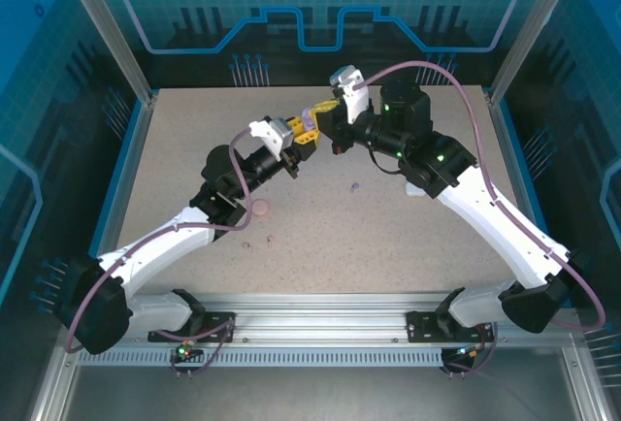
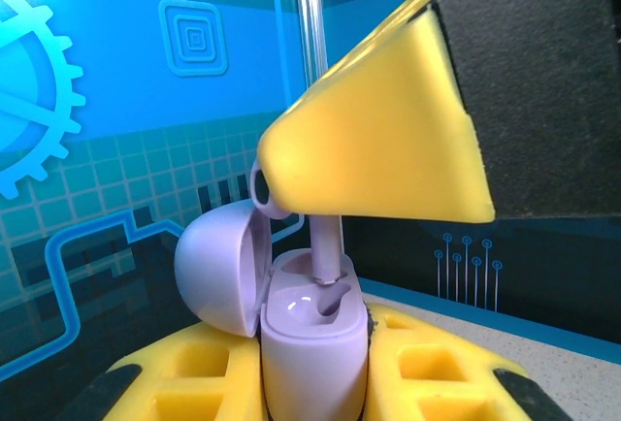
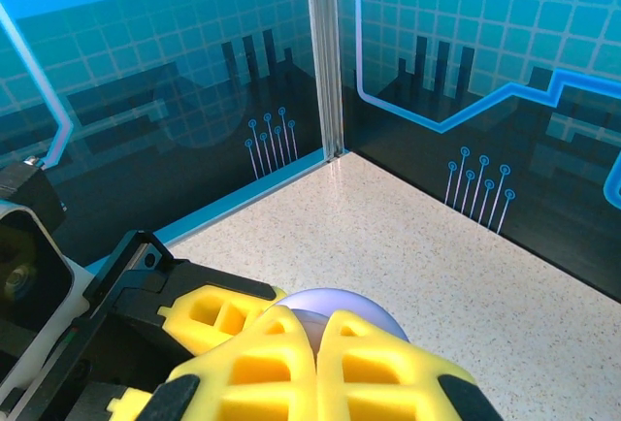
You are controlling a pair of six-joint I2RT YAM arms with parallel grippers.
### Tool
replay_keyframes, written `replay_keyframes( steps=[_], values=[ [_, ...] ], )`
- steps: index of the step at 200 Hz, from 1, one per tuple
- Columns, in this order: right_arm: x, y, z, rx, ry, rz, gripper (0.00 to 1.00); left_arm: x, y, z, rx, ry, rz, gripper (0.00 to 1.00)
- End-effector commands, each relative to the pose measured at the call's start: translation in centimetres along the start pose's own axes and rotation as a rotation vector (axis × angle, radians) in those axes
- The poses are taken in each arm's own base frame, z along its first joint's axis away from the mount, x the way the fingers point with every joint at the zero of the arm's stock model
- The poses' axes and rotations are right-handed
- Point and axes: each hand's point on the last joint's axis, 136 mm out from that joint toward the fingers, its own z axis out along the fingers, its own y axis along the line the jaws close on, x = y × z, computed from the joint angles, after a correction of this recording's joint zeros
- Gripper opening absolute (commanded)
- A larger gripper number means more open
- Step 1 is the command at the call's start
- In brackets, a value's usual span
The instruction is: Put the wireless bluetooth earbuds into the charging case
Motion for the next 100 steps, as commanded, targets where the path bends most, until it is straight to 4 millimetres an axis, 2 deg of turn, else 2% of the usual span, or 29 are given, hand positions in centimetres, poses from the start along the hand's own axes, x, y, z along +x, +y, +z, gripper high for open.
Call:
replay_keyframes(
  steps=[1, 81, 90, 100],
  values=[
    [0.97, 0.86, -0.20, -0.030, 0.033, 0.000, 0.01, -2.74, -0.38, 0.40, 0.018, -0.073, 0.021, 0.00],
    [1.81, 1.01, -0.73, -0.036, 0.052, -0.008, 0.02, -2.68, -0.36, 0.48, 0.018, -0.071, 0.021, 0.00],
    [1.91, 1.08, -0.66, -0.040, 0.058, -0.013, 0.06, -2.68, -0.38, 0.48, 0.019, -0.071, 0.020, 0.00],
    [1.85, 1.08, -0.69, -0.040, 0.055, -0.013, 0.19, -2.68, -0.35, 0.48, 0.018, -0.071, 0.020, 0.00]
  ],
)
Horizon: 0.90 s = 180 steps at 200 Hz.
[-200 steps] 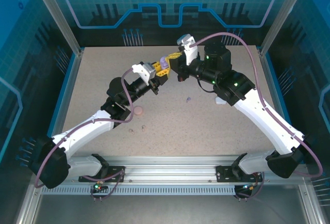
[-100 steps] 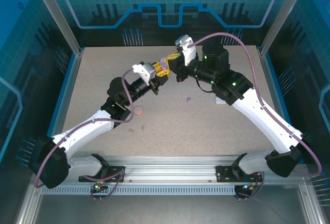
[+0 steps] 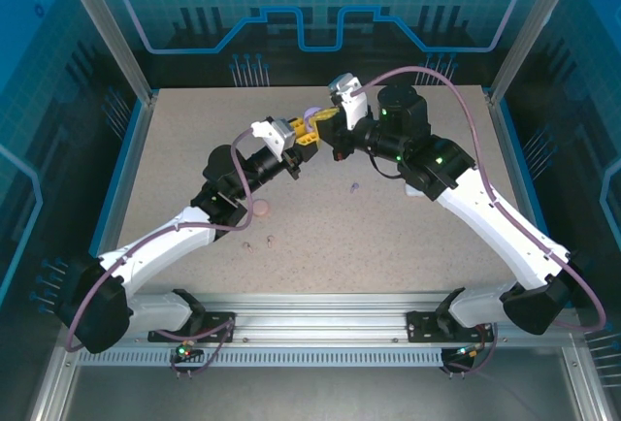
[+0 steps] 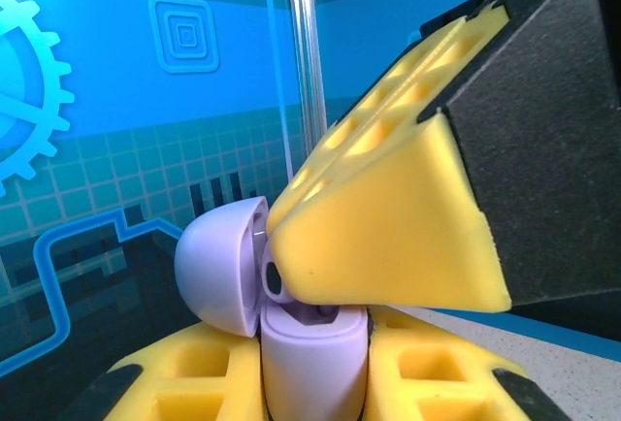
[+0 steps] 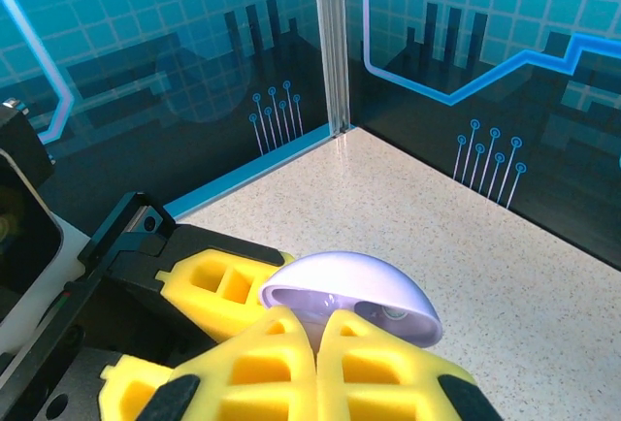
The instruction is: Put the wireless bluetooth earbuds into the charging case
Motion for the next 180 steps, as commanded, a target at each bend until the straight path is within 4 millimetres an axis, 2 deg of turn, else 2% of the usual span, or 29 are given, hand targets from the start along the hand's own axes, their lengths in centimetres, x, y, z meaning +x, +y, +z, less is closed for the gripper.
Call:
replay_keyframes(
  steps=[1, 18, 39, 71, 95, 115, 128, 142, 163, 180],
  values=[
    [0.1, 0.9, -0.7, -0.026, 0.007, -0.016, 0.20, -2.9, 0.0, 0.3, 0.005, -0.078, 0.023, 0.00],
    [-0.5, 0.7, -1.1, -0.014, -0.012, -0.008, 0.33, -2.8, -0.1, 0.4, 0.008, -0.076, 0.022, 0.00],
    [-2.3, 0.7, -2.2, -0.004, -0.061, 0.008, 0.41, -2.6, 0.0, 0.4, 0.005, -0.069, 0.019, 0.00],
    [-5.9, 1.0, -5.7, 0.000, -0.163, 0.031, 0.58, -2.2, 0.1, 0.4, -0.003, -0.065, 0.014, 0.00],
    [-7.6, -0.4, -9.3, 0.070, -0.242, 0.083, 0.65, -2.0, 0.2, 0.4, -0.010, -0.065, 0.014, 0.00],
    [-7.2, -2.5, -11.0, 0.171, -0.251, 0.150, 0.68, -2.0, 0.3, 0.4, -0.014, -0.067, 0.017, 0.00],
    [-5.7, -4.6, -11.2, 0.261, -0.215, 0.225, 0.68, -2.1, 0.4, 0.3, -0.018, -0.070, 0.020, 0.00],
    [-2.8, -7.5, -10.7, 0.368, -0.136, 0.346, 0.68, -2.0, 0.5, 0.3, -0.028, -0.068, 0.021, 0.00],
    [3.6, -11.6, -8.8, 0.535, 0.038, 0.535, 0.68, -2.0, 0.8, 0.3, -0.043, -0.071, 0.025, 0.00],
    [9.3, -13.9, -7.0, 0.637, 0.197, 0.668, 0.68, -2.1, 1.0, 0.2, -0.057, -0.077, 0.028, 0.00]
  ],
)
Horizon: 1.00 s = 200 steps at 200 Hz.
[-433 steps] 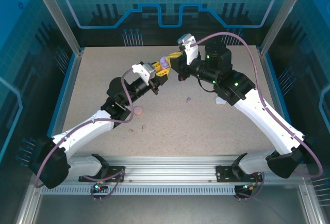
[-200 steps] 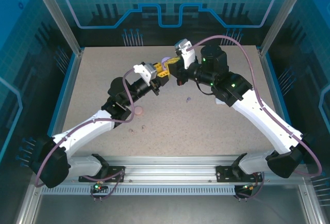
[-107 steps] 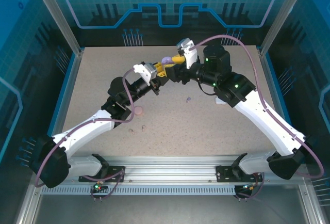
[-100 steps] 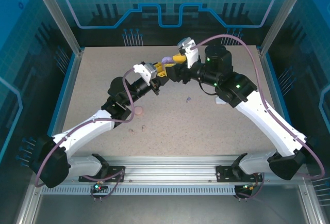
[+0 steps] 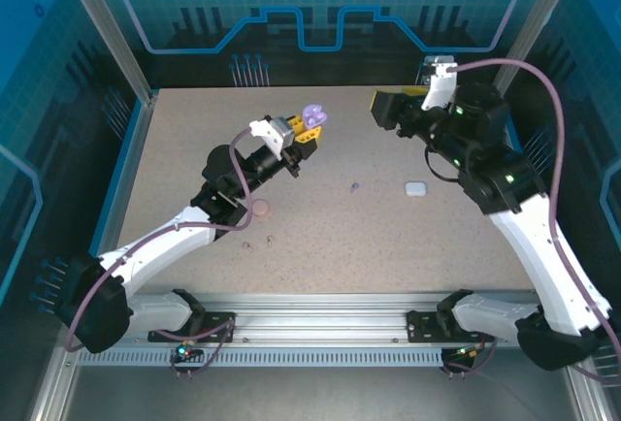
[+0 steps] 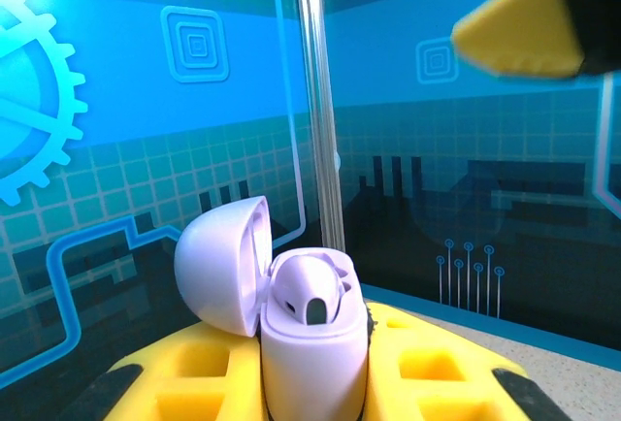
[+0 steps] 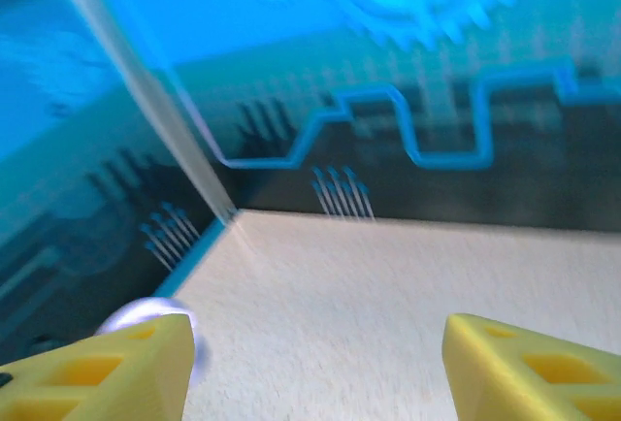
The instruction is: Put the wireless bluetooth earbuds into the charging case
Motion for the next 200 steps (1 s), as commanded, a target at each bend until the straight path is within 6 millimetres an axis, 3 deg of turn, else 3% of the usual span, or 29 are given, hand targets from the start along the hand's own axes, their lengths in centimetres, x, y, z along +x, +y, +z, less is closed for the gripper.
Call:
replay_keyframes(
  steps=[1, 30, 51, 76, 128, 200],
  values=[
    [9.5, -7.2, 4.2, 0.309, 0.306, 0.192, 0.68, -1.6, 0.6, 0.2, -0.034, -0.059, 0.022, 0.00],
    [17.8, -11.0, 8.5, 0.480, 0.535, 0.292, 0.65, -2.0, 0.8, 0.0, -0.049, -0.067, 0.027, 0.00],
    [22.4, -12.8, 10.9, 0.574, 0.632, 0.345, 0.61, -2.4, 1.0, -0.3, -0.064, -0.077, 0.028, 0.00],
    [26.4, -14.1, 12.8, 0.674, 0.715, 0.404, 0.59, -2.7, 1.1, -0.5, -0.072, -0.086, 0.029, 0.00],
    [31.0, -14.8, 15.3, 0.819, 0.806, 0.500, 0.55, -2.9, 1.1, -0.8, -0.078, -0.100, 0.019, 0.00],
    [34.0, -15.5, 16.4, 0.890, 0.875, 0.537, 0.50, -2.9, 1.1, -0.7, -0.076, -0.108, 0.013, 0.00]
  ],
)
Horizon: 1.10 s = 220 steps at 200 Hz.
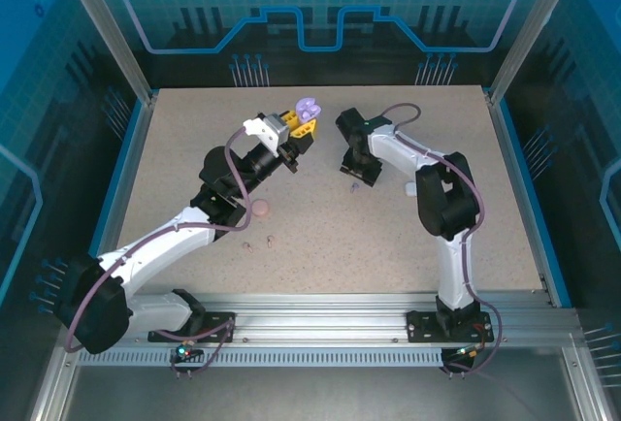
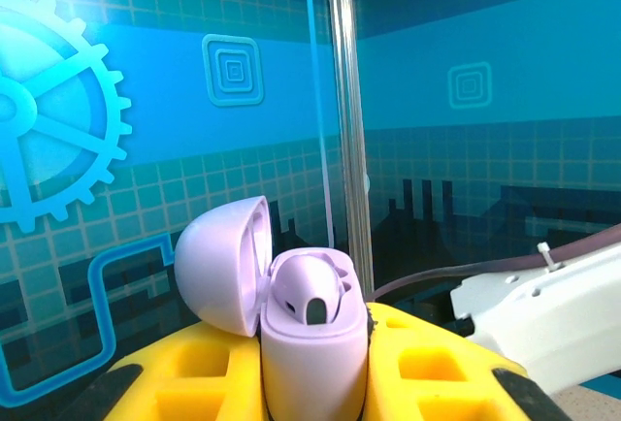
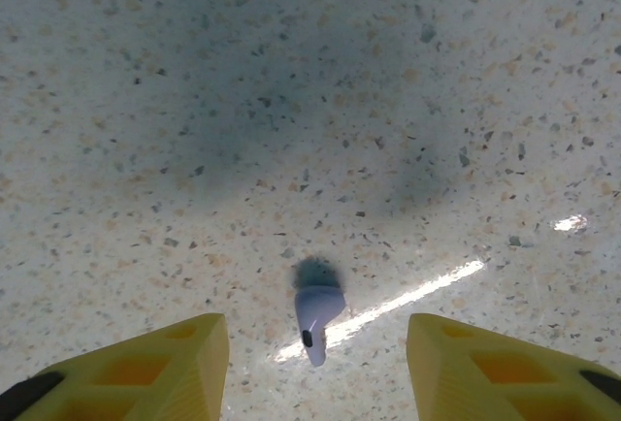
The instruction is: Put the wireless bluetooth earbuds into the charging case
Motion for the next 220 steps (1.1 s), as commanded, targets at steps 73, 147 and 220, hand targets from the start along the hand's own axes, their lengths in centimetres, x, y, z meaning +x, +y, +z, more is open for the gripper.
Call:
replay_keyframes(
  steps=[73, 147, 220],
  values=[
    [1.7, 0.3, 2.5, 0.052, 0.068, 0.025, 0.44, -1.8, 0.0, -0.4, -0.007, -0.062, 0.002, 0.00],
    [2.2, 0.5, 3.5, 0.063, 0.087, 0.016, 0.38, -1.7, 0.0, -0.4, -0.009, -0.058, 0.006, 0.00],
    [2.3, 0.2, 4.1, 0.074, 0.094, 0.005, 0.28, -1.7, 0.0, -0.5, -0.009, -0.058, 0.010, 0.00]
  ],
)
